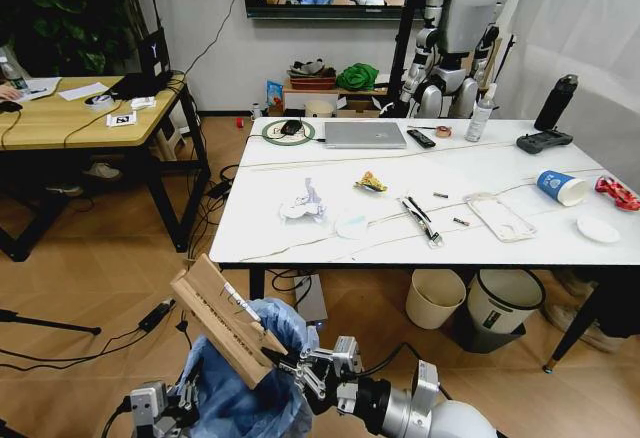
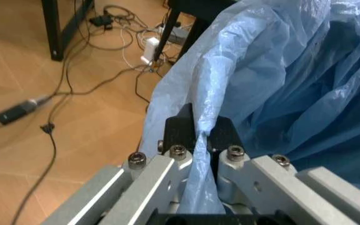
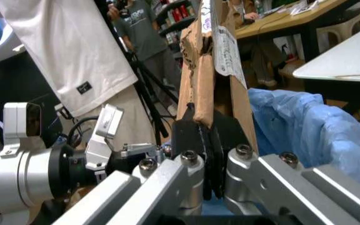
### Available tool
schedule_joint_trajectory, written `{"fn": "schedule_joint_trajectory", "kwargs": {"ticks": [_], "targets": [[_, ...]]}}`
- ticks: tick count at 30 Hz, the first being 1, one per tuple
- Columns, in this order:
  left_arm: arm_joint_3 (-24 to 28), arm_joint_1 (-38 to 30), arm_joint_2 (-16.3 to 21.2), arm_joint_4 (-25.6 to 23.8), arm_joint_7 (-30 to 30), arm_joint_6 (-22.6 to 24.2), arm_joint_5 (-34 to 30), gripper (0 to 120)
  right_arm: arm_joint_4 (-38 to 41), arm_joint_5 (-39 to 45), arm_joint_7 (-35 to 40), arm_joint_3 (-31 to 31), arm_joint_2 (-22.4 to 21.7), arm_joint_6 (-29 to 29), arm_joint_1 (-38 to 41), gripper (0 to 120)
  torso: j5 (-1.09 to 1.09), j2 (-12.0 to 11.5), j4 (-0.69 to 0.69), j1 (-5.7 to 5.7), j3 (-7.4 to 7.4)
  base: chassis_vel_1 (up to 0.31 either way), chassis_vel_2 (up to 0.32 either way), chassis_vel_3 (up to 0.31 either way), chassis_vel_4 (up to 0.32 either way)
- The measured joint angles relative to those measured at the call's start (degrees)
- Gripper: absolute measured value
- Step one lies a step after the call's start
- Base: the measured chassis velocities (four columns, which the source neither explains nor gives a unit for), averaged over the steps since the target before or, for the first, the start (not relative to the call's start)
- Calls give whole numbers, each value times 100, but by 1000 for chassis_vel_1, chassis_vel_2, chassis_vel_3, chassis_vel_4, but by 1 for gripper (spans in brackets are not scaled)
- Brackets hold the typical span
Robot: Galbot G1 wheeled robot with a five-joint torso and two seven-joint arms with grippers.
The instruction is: Pick up the trash bin and place the trash from the table into it.
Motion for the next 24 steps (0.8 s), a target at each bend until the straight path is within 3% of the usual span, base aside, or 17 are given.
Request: {"fn": "schedule_joint_trajectory", "kwargs": {"ticks": [8, 24], "targets": [[-4, -18, 85, -18, -285, 306, -662, 0, 58, -36, -16, 19, -2, 0, -27, 0, -1, 0, 0, 0, 0, 0, 0, 0, 0], [-76, -114, 169, -42, -374, 365, -699, 0, -151, -254, -27, -83, 88, 1, -69, 4, 0, 0, 0, 0, 0, 0, 0, 0, 0]]}}
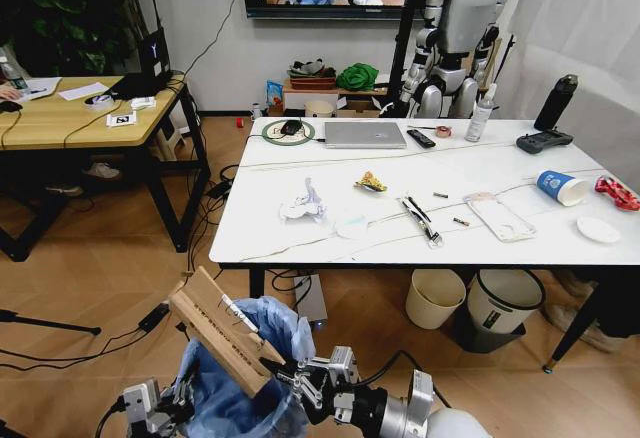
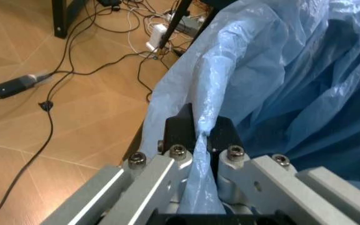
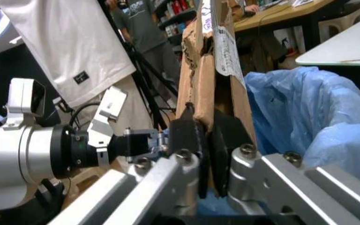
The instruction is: Pick up the trash bin and place the trash from the table into it.
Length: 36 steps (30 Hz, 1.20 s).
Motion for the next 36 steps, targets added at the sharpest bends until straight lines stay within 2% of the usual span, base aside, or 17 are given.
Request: {"fn": "schedule_joint_trajectory", "kwargs": {"ticks": [2, 8, 9, 14, 15, 17, 20, 23, 26, 29, 32, 36], "targets": [[0, -3, 1, -4, 0, 0, 0, 0, -6, -15, 2, 0, 0, -1, -6, 7, 0, 0, 0, 0, 0, 0, 0, 0, 0], [-2, -27, 4, -5, 1, -1, 27, 0, -12, -80, 11, 33, -1, 1, -72, 33, 0, 0, 0, 0, 0, 0, 0, 0, 0], [-2, -27, 4, -5, 1, -1, 27, 0, -12, -80, 11, 33, -1, 1, -72, 33, 0, 0, 0, 0, 0, 0, 0, 0, 0], [5, -25, -7, -14, 3, -4, 52, 0, 25, -106, 11, 108, -6, 17, -140, 54, 0, 0, 0, 0, 0, 0, 0, 0, 0], [5, -25, -7, -14, 3, -4, 52, 0, 25, -106, 11, 108, -6, 17, -140, 54, 0, 0, 0, 0, 0, 0, 0, 0, 0], [24, -23, -26, -16, 4, -8, 88, 0, 85, -107, 11, 165, -2, 31, -152, 62, 0, 0, 0, 0, 0, 0, 0, 0, 0], [57, -19, -52, -7, 6, -16, 149, 0, 202, -88, 28, 367, 17, 82, -162, 76, 0, 0, 0, 0, 0, 0, 0, 0, 0], [77, -14, -60, 0, 8, -20, 168, 0, 240, -50, 89, 490, 45, 115, -146, 82, 0, 0, 0, 0, 0, 0, 0, 0, 0], [139, 7, -88, 18, 34, -42, 266, 0, 312, 222, 462, 854, 158, 117, 49, 97, 1, 0, 0, 0, 0, 0, 0, 0, 0], [163, 19, -102, 24, 56, -60, 304, 0, 327, 294, 680, 983, 200, 38, 140, 99, 1, 0, 0, 0, 0, 0, 0, 0, 0], [204, 35, -132, 54, 106, -104, 424, 0, 292, 369, 1470, 1249, 274, -175, 438, 100, 0, 0, 0, 0, 0, 0, 0, 0, 0], [221, 43, -143, 58, 115, -117, 448, 0, 212, 372, 1836, 1333, 291, -244, 594, 100, 1, 0, 0, 0, 0, 0, 0, 0, 0]]}}
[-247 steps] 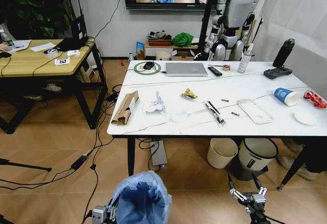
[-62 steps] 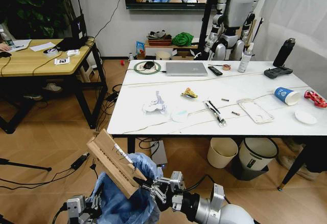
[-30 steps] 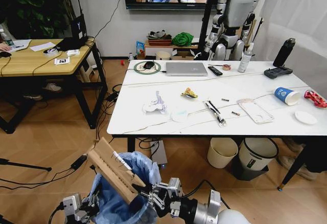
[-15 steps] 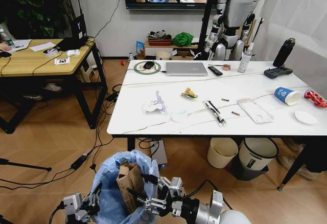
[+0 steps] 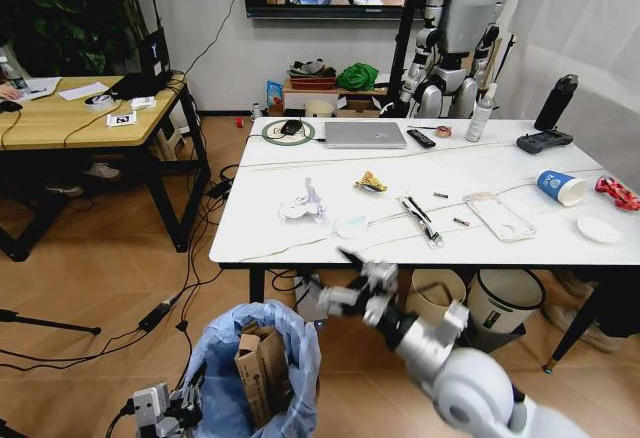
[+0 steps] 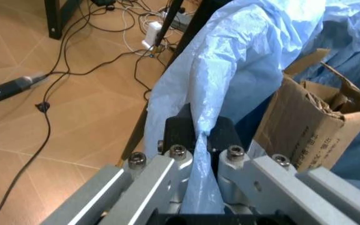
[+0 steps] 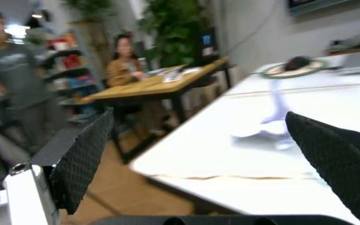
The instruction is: Pick up the trash bin and place the trash from the table into it.
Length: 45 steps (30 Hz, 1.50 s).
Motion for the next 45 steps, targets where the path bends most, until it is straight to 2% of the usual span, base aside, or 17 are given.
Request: {"fn": "schedule_joint_trajectory", "kwargs": {"ticks": [1, 5, 7, 13, 20, 33, 39, 42, 45], "targets": [[14, 6, -16, 3, 15, -16, 29, 0, -136, 13, 293, 114, 3, -102, 162, 100, 0, 0, 1, 0, 0, 0, 0, 0, 0], [21, 8, -36, 7, 33, -34, 69, 0, -345, 55, 497, 358, -1, -293, 312, 100, 0, 0, 0, 0, 0, 0, 0, 0, 0], [30, 3, -51, 20, 53, -52, 101, 0, -509, 55, 641, 648, -32, -658, 399, 100, 1, 0, 0, 0, 0, 0, 0, 0, 0], [44, -34, -69, 57, 78, -85, 129, 0, -1116, -36, 556, 1406, -168, -1279, 477, 100, 1, 0, 0, 0, 0, 0, 0, 0, 0], [102, -87, -72, 84, 87, -90, 158, 0, -1695, -105, 237, 1824, -289, -1553, 526, 100, 0, 0, -1, 0, 0, 0, 0, 0, 0], [82, -82, -67, 88, 91, -103, 161, 0, -2454, 70, -168, 1672, -307, -1635, 903, 100, -1, 0, 0, 0, 0, 0, 0, 0, 0], [71, -51, -63, 87, 74, -103, 151, 0, -2802, 99, -303, 1537, -265, -1579, 1051, 96, -1, 0, 0, 0, 0, 0, 0, 0, 0], [59, -24, -60, 74, 76, -104, 142, 0, -2895, 115, -349, 1525, -248, -1549, 1059, 90, -1, 0, 0, 0, 0, 0, 0, 0, 0], [60, -20, -61, 72, 78, -105, 143, 0, -2916, 124, -369, 1527, -243, -1532, 1040, 77, -1, 0, 0, 0, -1, 0, 0, 0, 0]]}}
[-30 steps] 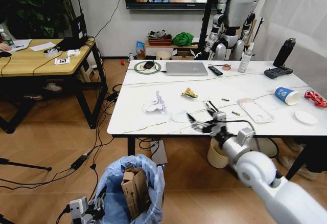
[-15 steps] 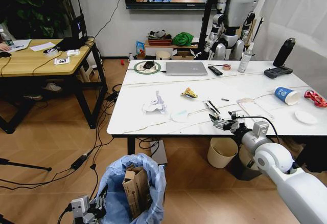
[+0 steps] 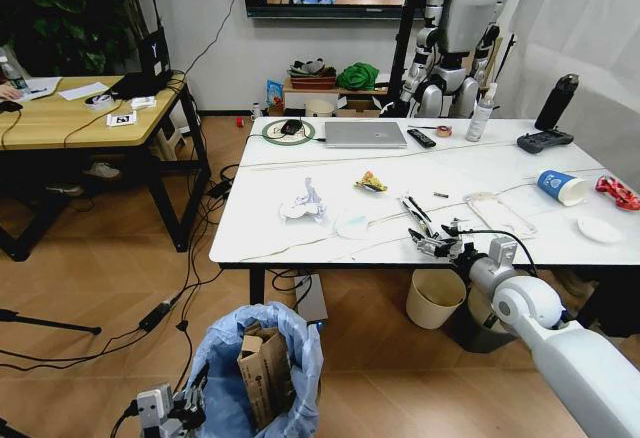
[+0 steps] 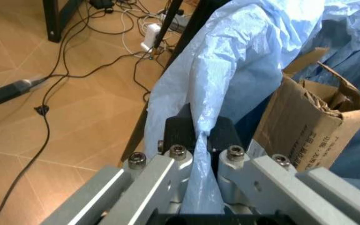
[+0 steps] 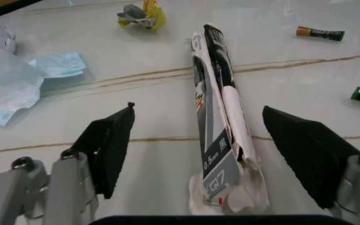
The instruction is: Pick up the trash bin and place the trash from the table into it.
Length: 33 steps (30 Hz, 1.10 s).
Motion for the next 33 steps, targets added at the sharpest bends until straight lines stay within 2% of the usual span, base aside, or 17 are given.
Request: {"fn": "schedule_joint_trajectory", "kwargs": {"ticks": [1, 6, 8, 13, 16, 21, 26, 33], "targets": [[0, 0, 0, 0, 0, 0, 0, 0, 0, 0, 0, 0, 0, 0, 0, 77, 0, 0, 0, 0, 0, 0, 0, 0, 0], [15, 2, -14, 0, 2, -4, 8, 0, -51, 4, -22, 23, -5, 21, -15, 55, 0, 0, 0, 0, 0, 0, 0, 0, 0], [16, 2, -14, 0, 2, -4, 9, 0, -54, 5, -23, 23, -7, 25, -16, 53, 0, 0, 0, 0, 0, 0, 0, 0, 0], [20, -6, -26, 2, 2, -6, 18, 0, -55, 33, -27, 46, -21, 44, -24, 29, 0, 0, 0, 0, 0, 0, 0, 0, 0], [24, -7, -31, 11, 3, -6, 21, 0, -46, 33, -32, 48, -21, 54, -34, 23, 0, 0, 0, 0, 0, 0, 0, 0, 0], [44, -21, -37, 12, -1, -6, 24, 0, -30, 33, -72, 65, -17, 103, -56, 1, 0, 0, 0, 0, 0, 0, 0, 0, 0], [67, -20, -17, 9, -10, 1, 5, 0, 154, 180, -213, 255, -19, 296, -146, 0, 0, 0, 0, 0, 0, 0, 0, 0, 0], [137, -51, 24, 6, -58, 55, -101, 0, 1348, 1019, -695, 441, -147, 881, -616, 0, -1, 1, -1, 0, 0, 0, 0, 0, 0]]}}
